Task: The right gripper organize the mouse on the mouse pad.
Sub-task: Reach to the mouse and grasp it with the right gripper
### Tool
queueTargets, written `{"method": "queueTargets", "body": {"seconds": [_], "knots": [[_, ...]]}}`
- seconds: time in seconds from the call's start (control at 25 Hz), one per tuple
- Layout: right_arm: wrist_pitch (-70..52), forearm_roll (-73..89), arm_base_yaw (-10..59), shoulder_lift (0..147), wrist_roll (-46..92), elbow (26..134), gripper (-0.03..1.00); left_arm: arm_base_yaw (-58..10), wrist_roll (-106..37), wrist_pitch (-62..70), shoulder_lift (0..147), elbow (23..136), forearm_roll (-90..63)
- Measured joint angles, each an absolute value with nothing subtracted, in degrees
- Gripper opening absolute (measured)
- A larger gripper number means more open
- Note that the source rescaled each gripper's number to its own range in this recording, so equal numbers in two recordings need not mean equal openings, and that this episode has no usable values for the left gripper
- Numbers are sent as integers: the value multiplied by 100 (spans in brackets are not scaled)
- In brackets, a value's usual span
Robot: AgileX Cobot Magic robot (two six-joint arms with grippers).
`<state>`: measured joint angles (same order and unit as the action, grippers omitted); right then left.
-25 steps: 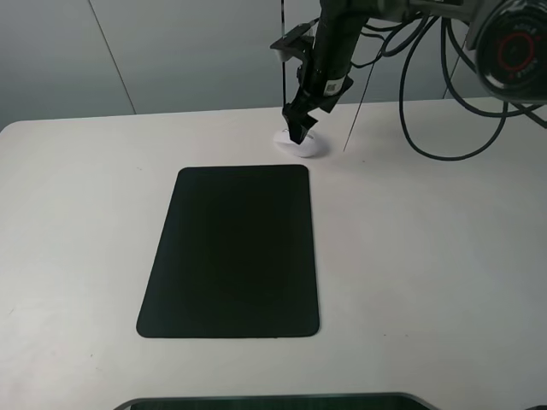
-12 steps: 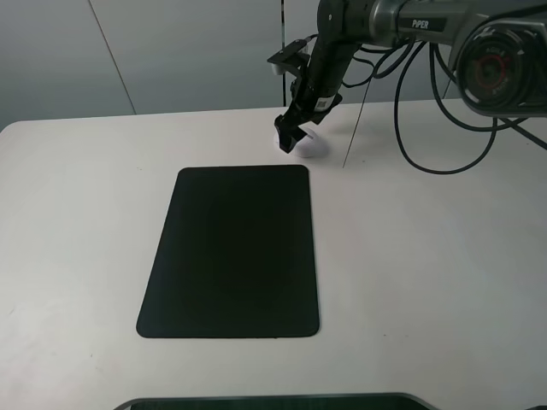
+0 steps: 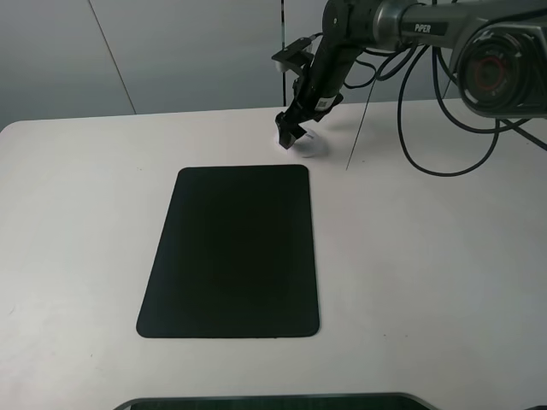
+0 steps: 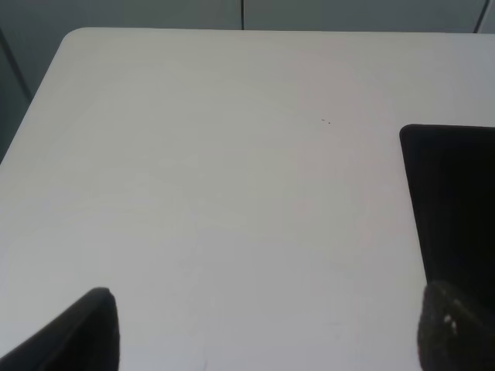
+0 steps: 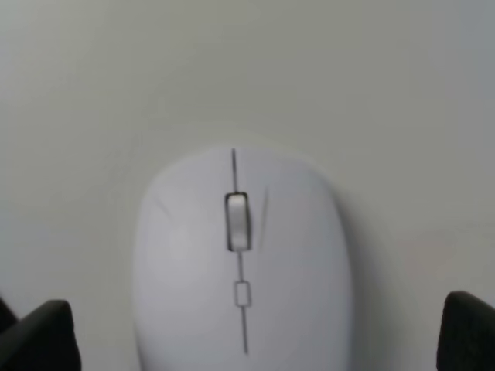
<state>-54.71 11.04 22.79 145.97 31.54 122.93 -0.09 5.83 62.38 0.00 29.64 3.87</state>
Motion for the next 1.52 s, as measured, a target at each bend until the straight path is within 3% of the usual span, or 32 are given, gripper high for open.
{"method": "queueTargets", "body": {"seconds": [0.96,1.0,1.16,1.52], "knots": [[-5351,1159,2279,14863,3207,12302,99,-9,583,6238,0,2964,387],[-5351,1159,2279,14863,3207,12302,91,-9,583,6238,0,2964,387],[-5338,1159,2279,14863,3286,12302,0,-9,583,6238,0,2964,387],[-5338,1159,2279,14863,3426,12302,2,-9,583,6238,0,2964,387]]}}
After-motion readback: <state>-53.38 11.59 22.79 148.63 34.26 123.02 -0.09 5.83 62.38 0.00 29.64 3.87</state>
